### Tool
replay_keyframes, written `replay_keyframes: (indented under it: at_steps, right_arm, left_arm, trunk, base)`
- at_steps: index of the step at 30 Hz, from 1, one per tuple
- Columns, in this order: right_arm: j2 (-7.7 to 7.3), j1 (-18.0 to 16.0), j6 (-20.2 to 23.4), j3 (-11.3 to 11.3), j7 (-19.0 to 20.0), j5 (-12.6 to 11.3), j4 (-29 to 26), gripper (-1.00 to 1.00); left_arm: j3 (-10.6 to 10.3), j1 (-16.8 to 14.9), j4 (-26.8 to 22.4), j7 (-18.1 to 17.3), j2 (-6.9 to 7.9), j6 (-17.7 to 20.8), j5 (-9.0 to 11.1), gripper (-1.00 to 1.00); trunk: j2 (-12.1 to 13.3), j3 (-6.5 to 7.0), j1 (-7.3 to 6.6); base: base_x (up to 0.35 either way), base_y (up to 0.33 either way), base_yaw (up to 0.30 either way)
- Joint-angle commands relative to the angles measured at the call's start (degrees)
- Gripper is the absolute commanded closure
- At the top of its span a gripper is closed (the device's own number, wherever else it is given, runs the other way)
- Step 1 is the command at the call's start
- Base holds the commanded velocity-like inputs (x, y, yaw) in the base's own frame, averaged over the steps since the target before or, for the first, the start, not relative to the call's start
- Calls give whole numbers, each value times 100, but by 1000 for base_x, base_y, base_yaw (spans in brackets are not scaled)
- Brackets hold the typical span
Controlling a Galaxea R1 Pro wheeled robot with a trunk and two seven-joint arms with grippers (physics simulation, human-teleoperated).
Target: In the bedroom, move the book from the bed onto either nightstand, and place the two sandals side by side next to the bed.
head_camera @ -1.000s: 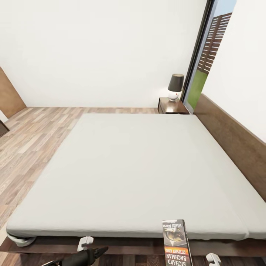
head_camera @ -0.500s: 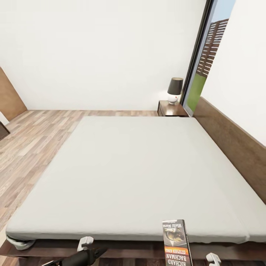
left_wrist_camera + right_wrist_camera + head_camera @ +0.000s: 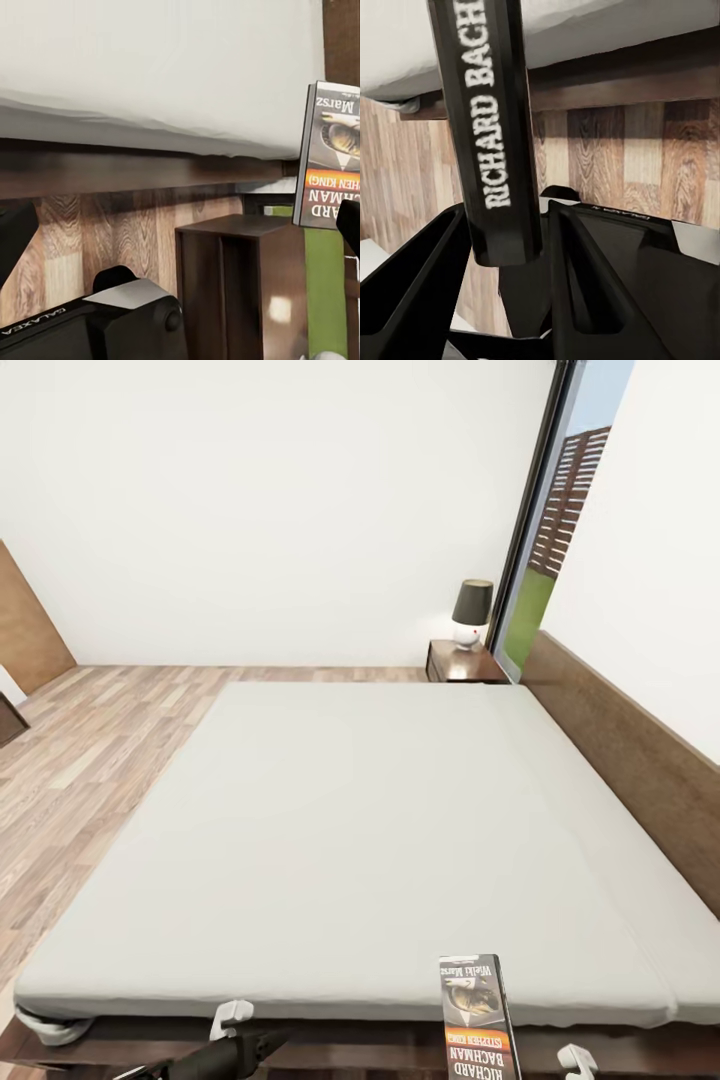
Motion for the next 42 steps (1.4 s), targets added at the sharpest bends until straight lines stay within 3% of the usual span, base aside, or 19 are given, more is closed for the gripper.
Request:
replay_keyframes:
  at_steps: [1, 42]
  right_arm:
    - [-4, -4, 50, 29, 0, -55, -3, 100]
    - [14, -4, 41, 29, -9, -50, -2, 100]
  left_arm:
    - [45, -4, 2, -27, -1, 30, -25, -100]
    - [36, -4, 2, -18, -11, 23, -29, -100]
  trunk:
    - [-5, 3, 1]
    - [-5, 383, 1]
  base:
    - [0, 0, 0]
    - [0, 0, 0]
